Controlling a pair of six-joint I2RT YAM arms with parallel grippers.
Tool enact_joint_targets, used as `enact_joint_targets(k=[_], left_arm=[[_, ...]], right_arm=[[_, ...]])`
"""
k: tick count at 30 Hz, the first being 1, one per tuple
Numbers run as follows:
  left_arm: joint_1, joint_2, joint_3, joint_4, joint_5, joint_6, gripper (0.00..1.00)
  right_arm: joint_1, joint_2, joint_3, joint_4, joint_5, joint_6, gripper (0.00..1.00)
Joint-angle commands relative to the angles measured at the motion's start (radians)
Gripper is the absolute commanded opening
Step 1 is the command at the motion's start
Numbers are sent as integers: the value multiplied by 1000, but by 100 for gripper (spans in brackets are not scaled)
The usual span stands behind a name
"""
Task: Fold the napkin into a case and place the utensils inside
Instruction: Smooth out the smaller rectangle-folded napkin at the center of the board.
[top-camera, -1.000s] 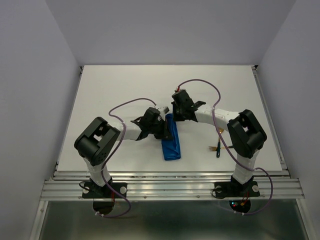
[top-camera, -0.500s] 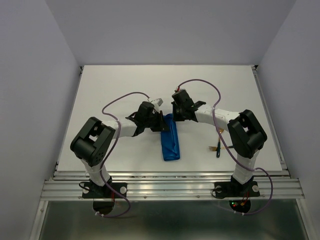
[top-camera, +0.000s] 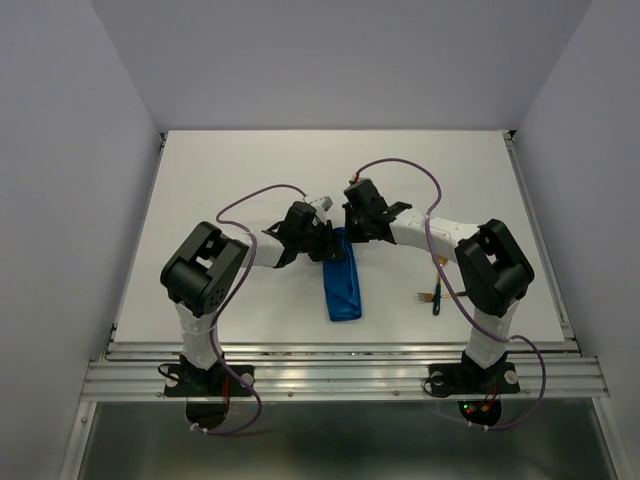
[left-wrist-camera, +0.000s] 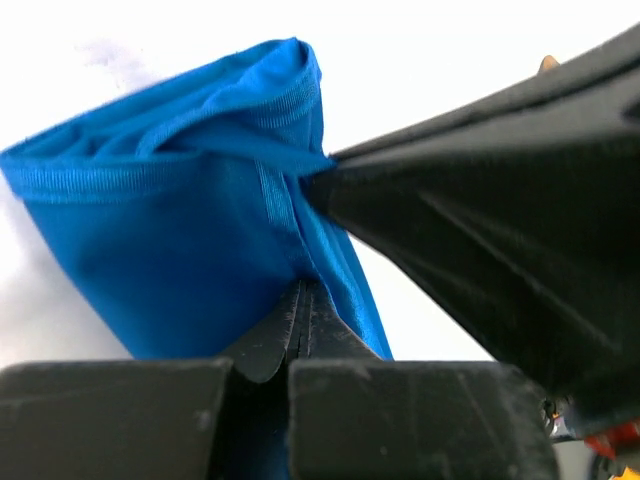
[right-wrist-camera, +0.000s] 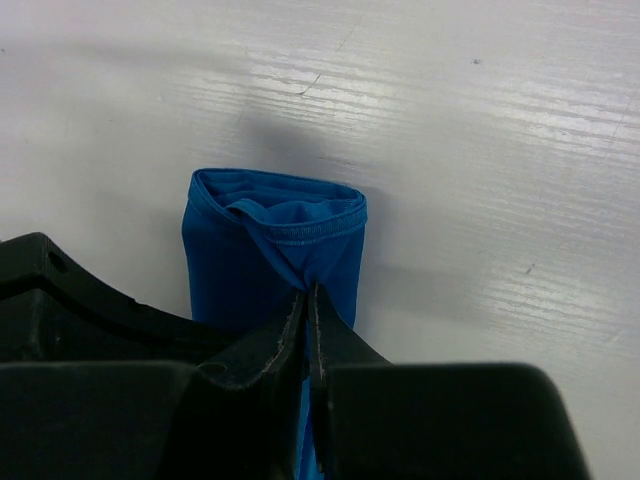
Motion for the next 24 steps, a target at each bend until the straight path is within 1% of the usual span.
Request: enact_joint_targets(k=[1,7,9,11,17,19,24], left_arm=[[-4,21,56,62,9,-16,0],[-3,69,96,64,9,-16,0],[3,69,88,65,17,-18,0],[8,55,70,79,31,-24,0],[17,-72,10,87,40,-23,0],[22,-86,5,76,16,-15,0],[33,-51,25,47,23,2,0]], right_arm=[[11,-35,-2,31,-21,12,9],[11,-36,-16,35,-31,12,9],[11,-44,-20,35,-23,14,9],[11,-49,-27,35,-9,17,9],[11,-46,-23,34,6,15,9],[11,-44,-20,34,5,17,9],[11,-44,-10,34,5,21,9]])
